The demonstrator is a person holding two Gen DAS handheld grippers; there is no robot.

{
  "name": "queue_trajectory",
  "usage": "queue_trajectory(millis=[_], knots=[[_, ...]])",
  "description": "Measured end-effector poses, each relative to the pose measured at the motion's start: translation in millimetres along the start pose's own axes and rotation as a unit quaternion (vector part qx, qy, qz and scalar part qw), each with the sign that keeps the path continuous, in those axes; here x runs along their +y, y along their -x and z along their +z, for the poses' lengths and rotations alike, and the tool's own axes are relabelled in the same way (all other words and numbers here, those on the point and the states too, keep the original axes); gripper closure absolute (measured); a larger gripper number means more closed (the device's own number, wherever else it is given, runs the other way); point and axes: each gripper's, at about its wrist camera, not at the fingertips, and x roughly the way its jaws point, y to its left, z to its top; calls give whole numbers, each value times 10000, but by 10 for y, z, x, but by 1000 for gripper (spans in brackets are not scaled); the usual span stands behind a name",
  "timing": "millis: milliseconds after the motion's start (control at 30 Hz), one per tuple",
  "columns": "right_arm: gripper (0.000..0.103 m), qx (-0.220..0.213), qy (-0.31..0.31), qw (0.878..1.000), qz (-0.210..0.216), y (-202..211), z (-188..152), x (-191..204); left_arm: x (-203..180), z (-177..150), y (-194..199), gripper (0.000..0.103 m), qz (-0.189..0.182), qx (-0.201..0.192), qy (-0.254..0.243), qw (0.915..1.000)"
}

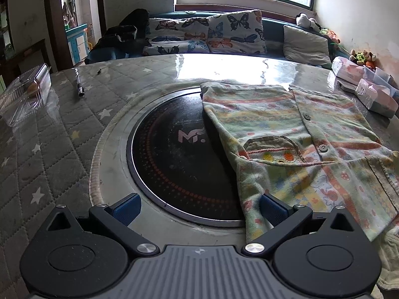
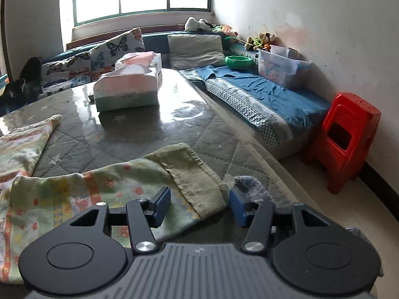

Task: Fold clothes
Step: 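Fold the held sleeve over the shirt body with the right gripper and release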

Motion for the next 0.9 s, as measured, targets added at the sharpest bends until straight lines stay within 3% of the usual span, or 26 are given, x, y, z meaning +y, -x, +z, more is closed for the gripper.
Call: queue_trajectory(millis=[67, 133, 300, 533, 733, 900], knots=[[82, -7, -60, 9999, 94, 26, 3, 11, 7, -5, 0, 0, 3, 11, 20, 10000], [88, -11, -131, 9997, 200, 57, 9, 26, 14, -9, 0, 0, 6, 23, 41, 10000], [90, -210, -166, 9977, 615, 241, 64, 178, 47, -25, 2, 0, 13, 69, 141, 9999], [92, -624, 105, 9834, 1701, 616, 296, 716, 87, -69, 55, 0, -14, 54, 214, 9998], [92, -800, 642, 9579, 2682, 880, 457, 1411, 181, -104, 132, 0, -34, 8, 341, 9994], [92, -782, 1299, 9287, 3385, 1052, 481, 2056, 295, -136, 198, 0, -10, -42, 486, 9988]])
